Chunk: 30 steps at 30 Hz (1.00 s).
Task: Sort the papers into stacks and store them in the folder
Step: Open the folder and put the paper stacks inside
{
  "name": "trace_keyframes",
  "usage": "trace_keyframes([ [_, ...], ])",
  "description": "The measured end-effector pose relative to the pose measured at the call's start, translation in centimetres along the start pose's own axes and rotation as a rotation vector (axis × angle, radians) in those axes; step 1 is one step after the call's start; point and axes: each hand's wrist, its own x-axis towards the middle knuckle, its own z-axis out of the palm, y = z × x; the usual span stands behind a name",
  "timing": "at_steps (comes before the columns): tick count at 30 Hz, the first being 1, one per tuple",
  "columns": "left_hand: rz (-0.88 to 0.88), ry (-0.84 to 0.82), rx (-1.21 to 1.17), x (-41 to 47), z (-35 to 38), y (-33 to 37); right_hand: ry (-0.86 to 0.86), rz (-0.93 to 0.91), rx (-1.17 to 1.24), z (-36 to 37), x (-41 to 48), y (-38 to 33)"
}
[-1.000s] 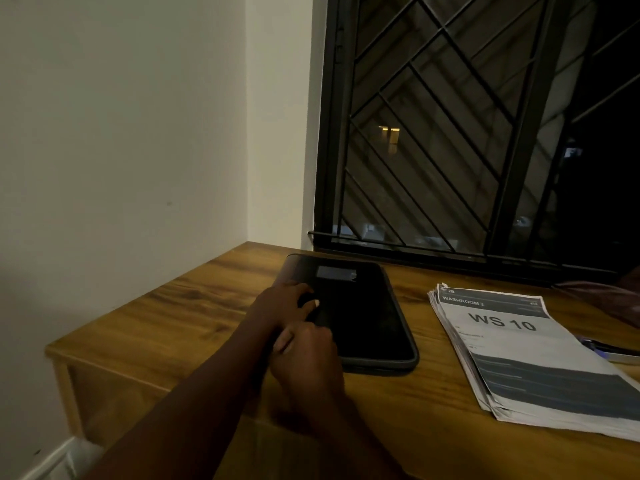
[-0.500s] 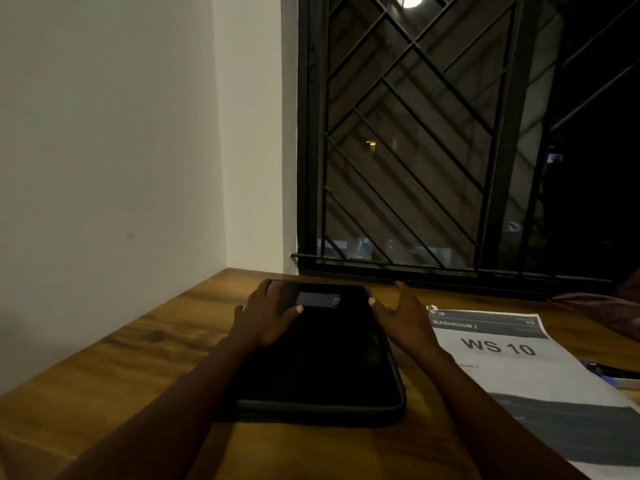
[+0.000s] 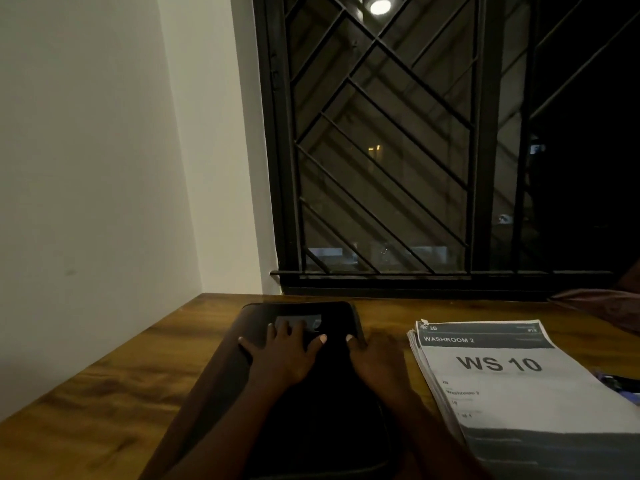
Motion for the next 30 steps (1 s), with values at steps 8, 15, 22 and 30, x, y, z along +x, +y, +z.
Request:
trace_keyframes([
  [8,0.1,-0.071,0.031,-2.3,0.2,2.5,-0.141,0.093,0.15,-2.4,-0.5,-0.3],
  [15,0.207,-0.147,-0.028,-7.5,-0.2,6.3,-0.277,0.151,-0.238,-7.6,-3.1,0.6],
  [22,0.228,-0.238,-0.144,-9.1,-1.4,9.7,-0.213,0.227,-0.135,-8.1,-2.6,1.9],
  [30,0.217,-0.325,-0.324,-8.9,-5.2,13.7,-0.043,0.111,0.065,-9.9,-2.1,1.1],
])
